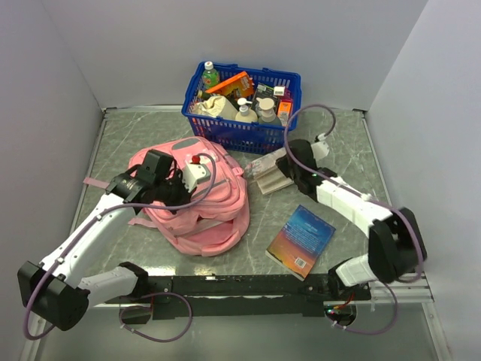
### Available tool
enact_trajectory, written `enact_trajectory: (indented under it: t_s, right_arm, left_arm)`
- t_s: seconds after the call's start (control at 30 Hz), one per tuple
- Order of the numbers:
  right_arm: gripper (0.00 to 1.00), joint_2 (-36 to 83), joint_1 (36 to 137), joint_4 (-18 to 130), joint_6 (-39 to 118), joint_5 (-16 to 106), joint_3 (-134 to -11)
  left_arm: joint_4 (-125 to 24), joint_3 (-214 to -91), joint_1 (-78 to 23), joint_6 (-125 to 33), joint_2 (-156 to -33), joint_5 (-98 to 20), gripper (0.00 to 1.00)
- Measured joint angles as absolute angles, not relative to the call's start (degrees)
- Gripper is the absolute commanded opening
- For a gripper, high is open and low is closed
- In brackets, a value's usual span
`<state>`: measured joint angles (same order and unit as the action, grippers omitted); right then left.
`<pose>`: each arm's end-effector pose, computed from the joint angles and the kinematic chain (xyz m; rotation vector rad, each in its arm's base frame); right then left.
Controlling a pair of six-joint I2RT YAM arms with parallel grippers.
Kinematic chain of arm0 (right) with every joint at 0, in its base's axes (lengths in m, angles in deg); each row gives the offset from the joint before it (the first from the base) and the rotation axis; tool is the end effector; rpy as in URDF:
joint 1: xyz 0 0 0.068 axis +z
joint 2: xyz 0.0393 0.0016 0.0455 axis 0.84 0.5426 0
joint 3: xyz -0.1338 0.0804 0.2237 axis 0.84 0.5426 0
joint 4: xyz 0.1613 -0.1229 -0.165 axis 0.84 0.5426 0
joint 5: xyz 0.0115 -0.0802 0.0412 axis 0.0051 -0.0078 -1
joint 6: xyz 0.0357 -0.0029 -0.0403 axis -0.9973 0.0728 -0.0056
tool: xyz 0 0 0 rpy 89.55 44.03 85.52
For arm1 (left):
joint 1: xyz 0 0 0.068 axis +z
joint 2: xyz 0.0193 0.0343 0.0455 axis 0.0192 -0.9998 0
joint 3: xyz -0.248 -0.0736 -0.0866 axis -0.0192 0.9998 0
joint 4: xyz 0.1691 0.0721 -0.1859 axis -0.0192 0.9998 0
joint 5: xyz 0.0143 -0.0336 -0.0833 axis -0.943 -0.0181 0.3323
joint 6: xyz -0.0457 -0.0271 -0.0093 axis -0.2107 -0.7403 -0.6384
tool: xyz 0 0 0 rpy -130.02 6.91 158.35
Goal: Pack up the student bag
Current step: Pick up the book from the center of the board, then place the book in the student bag.
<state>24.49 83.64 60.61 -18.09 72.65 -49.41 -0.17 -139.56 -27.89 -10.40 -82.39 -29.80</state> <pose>0.2878 0.1302 0.2440 0.8974 2.0028 0.5430 0.1881 -0.1070 0.3065 1.1758 2.1636 -0.4000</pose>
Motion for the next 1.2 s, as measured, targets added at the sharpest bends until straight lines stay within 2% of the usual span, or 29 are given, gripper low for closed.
enact_trajectory:
  t_s: [0.37,0.83,0.97,1.2]
  right_arm:
    - [0.00,4.84,83.75,72.20,-9.48,70.05,-56.04]
    - [0.00,-19.46,85.43,92.28,-14.05,56.17,-53.61]
    - [0.00,-22.61,86.96,93.35,-17.35,51.82,-49.13]
    - [0.00,-17.76,94.04,91.06,-21.28,47.14,-46.97]
  left_arm:
    - [-1.56,-140.98,-20.92,-15.14,-83.68,-23.39,0.01]
    - [-4.27,-143.10,-18.93,-19.53,-84.56,-19.54,0.01]
    - [-4.62,-143.10,-18.80,-20.28,-84.51,-19.15,0.01]
    - [-5.89,-143.10,-18.62,-20.78,-83.68,-18.65,0.01]
